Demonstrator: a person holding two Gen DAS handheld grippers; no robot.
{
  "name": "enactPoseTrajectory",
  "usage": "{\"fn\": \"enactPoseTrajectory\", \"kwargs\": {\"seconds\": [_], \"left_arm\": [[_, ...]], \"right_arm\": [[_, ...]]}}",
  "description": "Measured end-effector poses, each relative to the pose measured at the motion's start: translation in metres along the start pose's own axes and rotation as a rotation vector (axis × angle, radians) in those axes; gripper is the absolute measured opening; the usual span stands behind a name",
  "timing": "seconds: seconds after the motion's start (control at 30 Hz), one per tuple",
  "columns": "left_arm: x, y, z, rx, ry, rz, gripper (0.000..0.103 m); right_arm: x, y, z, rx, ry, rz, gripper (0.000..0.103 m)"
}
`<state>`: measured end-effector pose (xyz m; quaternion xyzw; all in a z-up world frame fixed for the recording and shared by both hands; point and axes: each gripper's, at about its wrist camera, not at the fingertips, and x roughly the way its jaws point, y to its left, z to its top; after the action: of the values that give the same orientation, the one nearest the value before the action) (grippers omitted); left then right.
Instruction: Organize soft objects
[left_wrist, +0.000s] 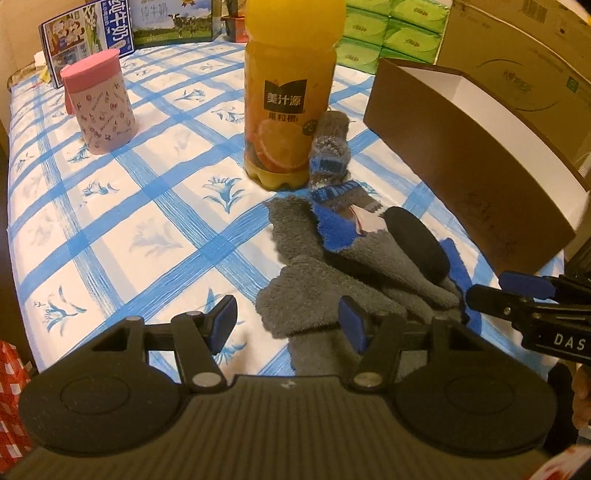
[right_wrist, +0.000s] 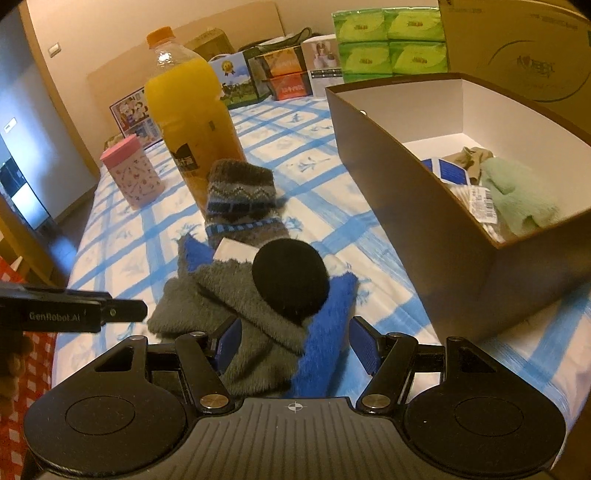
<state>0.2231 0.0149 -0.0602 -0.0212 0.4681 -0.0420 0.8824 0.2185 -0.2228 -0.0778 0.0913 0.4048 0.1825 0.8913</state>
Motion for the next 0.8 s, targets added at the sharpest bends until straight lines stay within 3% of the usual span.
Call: {"fn": "enactPoseTrajectory", "kwargs": {"seconds": [0.63,0.8], "left_arm": [[0.028,0.0,0.018,-0.02,-0.014,-0.044,0.058],[0.03,0.002,0.013,-0.035,0.001,-0.066,0.06]], "right_arm": [[0.071,-0.007,0.021,0.031,0.003,0.027,0.065],[0.074,-0.004,0.017,-0.004,-0.007,0.035,0.054]]}}
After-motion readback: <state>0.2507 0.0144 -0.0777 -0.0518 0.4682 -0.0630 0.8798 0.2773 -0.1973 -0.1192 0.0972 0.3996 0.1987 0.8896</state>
